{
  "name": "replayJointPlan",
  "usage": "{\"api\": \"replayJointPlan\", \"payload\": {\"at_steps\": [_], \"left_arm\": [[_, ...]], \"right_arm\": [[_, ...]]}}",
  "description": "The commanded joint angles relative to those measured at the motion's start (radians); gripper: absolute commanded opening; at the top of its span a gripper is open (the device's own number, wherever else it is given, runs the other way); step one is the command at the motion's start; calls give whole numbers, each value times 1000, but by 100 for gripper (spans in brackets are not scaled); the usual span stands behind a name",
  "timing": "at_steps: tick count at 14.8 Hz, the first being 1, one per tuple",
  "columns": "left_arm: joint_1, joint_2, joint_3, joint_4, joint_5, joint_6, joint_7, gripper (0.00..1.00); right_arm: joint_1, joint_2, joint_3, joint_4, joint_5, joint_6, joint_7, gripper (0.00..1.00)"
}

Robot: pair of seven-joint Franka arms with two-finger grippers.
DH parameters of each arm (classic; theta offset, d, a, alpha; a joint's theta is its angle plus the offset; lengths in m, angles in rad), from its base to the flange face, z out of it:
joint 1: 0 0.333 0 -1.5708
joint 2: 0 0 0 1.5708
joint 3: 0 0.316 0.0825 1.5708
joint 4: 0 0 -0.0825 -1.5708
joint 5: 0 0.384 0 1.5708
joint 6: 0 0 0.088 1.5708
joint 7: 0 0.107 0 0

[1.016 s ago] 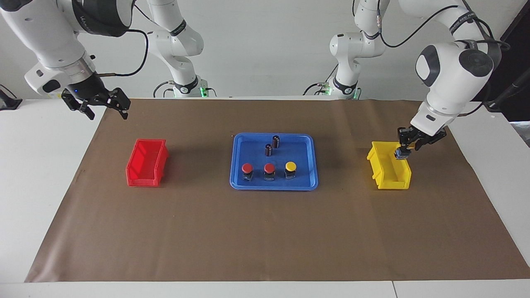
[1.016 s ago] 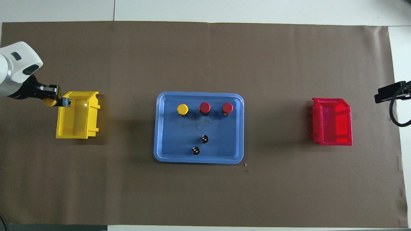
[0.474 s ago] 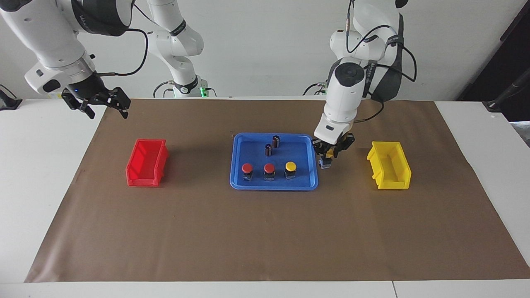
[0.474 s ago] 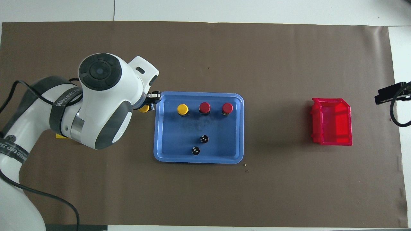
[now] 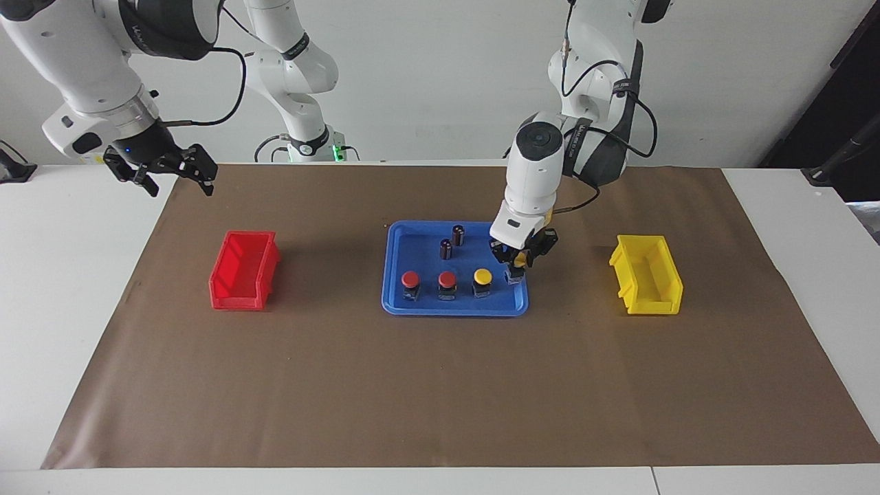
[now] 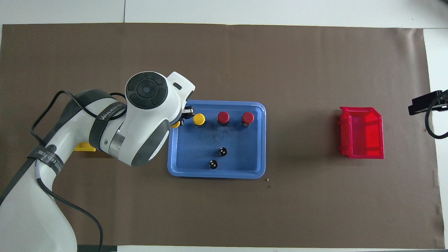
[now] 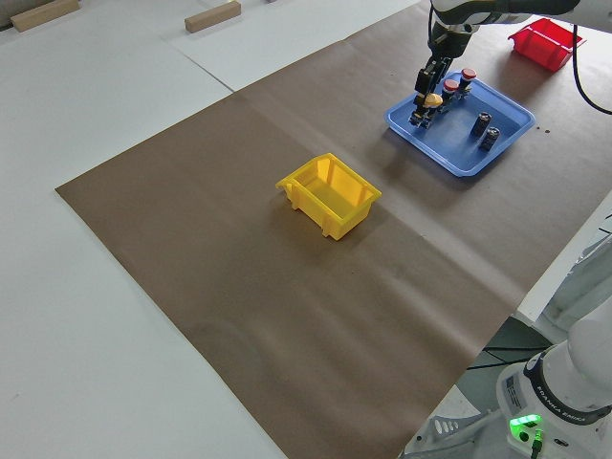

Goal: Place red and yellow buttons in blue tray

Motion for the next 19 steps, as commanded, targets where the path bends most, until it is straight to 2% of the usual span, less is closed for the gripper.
{"api": "replayJointPlan", "payload": {"at_steps": [1, 5, 6, 8, 9, 11, 18, 19], "left_arm": [[-32, 28, 17, -13, 0, 51, -40, 2], [-44, 56, 17, -11, 0, 59, -43, 2], [-44, 56, 17, -11, 0, 62, -41, 5], [-40, 56, 17, -11, 0, 65, -34, 35], [-35, 58, 18, -11, 0, 67, -30, 43], [-30, 58, 18, -6, 1, 65, -26, 54], [-17, 39, 29, 30, 1, 29, -14, 58], [2, 29, 29, 59, 1, -19, -14, 70]], "right_arm": [[-11, 6, 7, 12, -6, -22, -23, 100], [-11, 4, 7, 12, -6, -22, -24, 100], [-11, 4, 7, 12, -6, -22, -23, 100], [-11, 4, 7, 12, -6, -22, -23, 100], [-11, 4, 7, 12, -6, -22, -23, 100], [-11, 4, 7, 12, -6, -22, -23, 100], [-10, 4, 7, 12, -6, -22, -23, 100], [-10, 4, 7, 12, -6, -22, -23, 100]]}}
